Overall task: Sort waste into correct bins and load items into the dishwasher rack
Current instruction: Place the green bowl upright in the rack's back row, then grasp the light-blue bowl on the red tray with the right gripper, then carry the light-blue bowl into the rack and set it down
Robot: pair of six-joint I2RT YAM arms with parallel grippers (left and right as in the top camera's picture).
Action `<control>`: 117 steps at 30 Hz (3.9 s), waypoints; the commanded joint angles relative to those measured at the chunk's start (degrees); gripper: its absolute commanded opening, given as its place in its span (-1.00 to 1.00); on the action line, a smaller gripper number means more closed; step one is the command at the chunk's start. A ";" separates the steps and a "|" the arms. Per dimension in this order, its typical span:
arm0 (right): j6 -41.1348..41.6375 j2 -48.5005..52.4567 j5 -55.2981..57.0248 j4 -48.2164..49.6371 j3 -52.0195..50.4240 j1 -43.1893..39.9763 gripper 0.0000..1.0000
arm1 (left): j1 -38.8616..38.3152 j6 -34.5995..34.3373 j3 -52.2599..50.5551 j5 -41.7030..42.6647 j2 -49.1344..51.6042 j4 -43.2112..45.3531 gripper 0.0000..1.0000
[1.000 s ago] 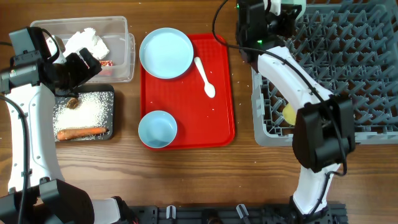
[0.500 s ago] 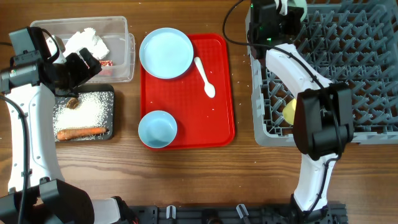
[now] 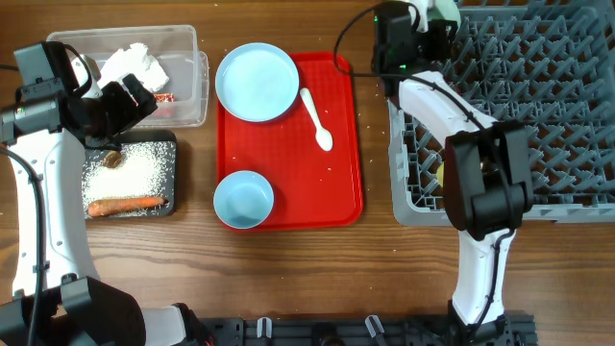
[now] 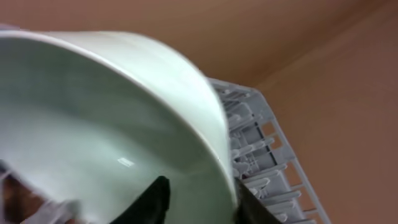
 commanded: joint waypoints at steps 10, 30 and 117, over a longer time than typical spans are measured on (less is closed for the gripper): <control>-2.14 -0.13 6.82 -5.62 0.50 9.49 0.69 | 0.26 -0.50 0.11 -0.33 -0.04 0.15 1.00; 45.79 -15.47 -79.41 -40.59 -10.73 24.65 0.27 | 0.26 -0.50 0.11 -0.33 -0.04 0.15 1.00; 11.47 -20.17 9.53 -37.13 -15.28 5.88 -0.91 | 0.26 -0.50 0.11 -0.31 -0.04 0.15 1.00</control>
